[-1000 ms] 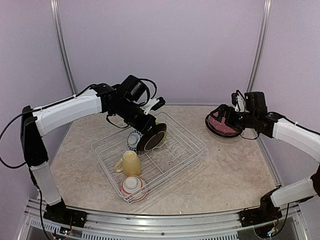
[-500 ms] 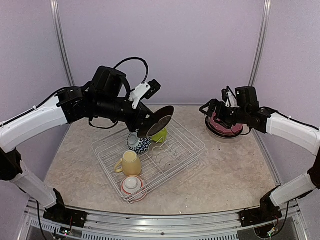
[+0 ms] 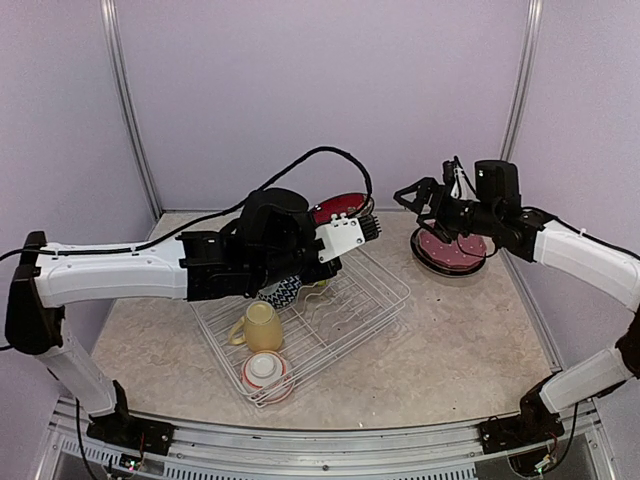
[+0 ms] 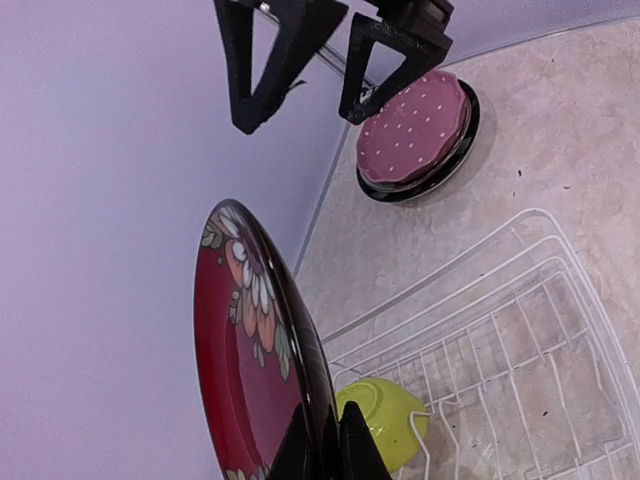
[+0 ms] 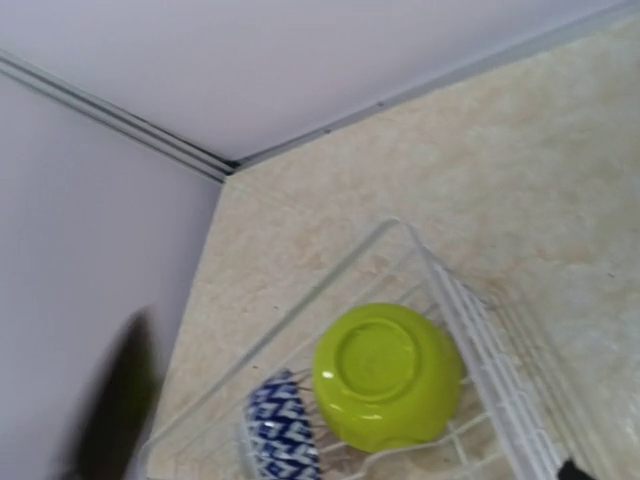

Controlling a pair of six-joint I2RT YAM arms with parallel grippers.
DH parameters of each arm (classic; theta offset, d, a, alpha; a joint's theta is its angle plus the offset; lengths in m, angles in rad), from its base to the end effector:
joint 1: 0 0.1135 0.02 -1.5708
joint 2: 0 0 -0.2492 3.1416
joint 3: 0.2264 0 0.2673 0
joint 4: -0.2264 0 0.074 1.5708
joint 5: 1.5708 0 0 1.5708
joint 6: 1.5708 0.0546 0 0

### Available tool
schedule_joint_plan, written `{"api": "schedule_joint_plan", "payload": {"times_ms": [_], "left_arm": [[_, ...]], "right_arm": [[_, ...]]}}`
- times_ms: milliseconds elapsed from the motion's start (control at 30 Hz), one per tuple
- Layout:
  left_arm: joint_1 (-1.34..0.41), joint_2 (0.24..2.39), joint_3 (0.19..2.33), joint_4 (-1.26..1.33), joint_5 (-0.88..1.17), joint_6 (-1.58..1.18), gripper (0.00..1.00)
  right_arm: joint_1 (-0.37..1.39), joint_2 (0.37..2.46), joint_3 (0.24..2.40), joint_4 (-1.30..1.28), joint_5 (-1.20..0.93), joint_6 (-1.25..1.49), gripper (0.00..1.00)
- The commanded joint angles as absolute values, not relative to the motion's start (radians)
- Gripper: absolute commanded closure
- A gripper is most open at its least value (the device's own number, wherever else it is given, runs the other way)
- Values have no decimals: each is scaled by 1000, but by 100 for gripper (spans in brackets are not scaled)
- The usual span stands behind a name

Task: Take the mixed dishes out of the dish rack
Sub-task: Pass from the left arm to the right

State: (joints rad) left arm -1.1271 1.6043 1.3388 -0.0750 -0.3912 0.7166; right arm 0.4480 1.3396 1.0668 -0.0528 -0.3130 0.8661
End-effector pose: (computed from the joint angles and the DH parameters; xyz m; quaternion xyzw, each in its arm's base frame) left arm 0.1960 -0.3639 0.3105 0.5705 0.5735 0.0400 0.5865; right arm 0.3075 0.1664 0.3034 0.0776 0.8038 0.4521 0.3788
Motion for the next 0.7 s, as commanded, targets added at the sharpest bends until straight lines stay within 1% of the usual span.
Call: {"api": "schedule_joint_plan", "payload": {"times_ms": [0, 133, 233, 433, 500, 533, 633, 667], "left_arm": [[-1131, 1685, 1346, 178, -531, 964, 100], [-1136, 1750, 1380, 221, -544, 1008, 100], [-1143, 1782, 1421, 220, -554, 1024, 100], [-1159, 1847, 1432, 251, -592, 1090, 100], [-1162, 1857, 1432, 249, -603, 1095, 100], [-1164, 1860, 1432, 249, -611, 1099, 100], [-1170, 1859, 1432, 237, -619, 1104, 100], [-1173, 1855, 1433, 228, -618, 1100, 100]], "right_arm": [[488, 1311, 1126, -75, -309, 858, 0], [514, 1306, 1131, -90, -272, 845, 0], [526, 1334, 1133, -89, -285, 847, 2], [568, 1435, 1179, -101, -304, 816, 13], [574, 1452, 1187, -87, -312, 817, 20], [579, 1457, 1187, -81, -308, 821, 27], [580, 1467, 1184, -55, -303, 836, 41], [579, 1469, 1183, -44, -302, 843, 48]]}}
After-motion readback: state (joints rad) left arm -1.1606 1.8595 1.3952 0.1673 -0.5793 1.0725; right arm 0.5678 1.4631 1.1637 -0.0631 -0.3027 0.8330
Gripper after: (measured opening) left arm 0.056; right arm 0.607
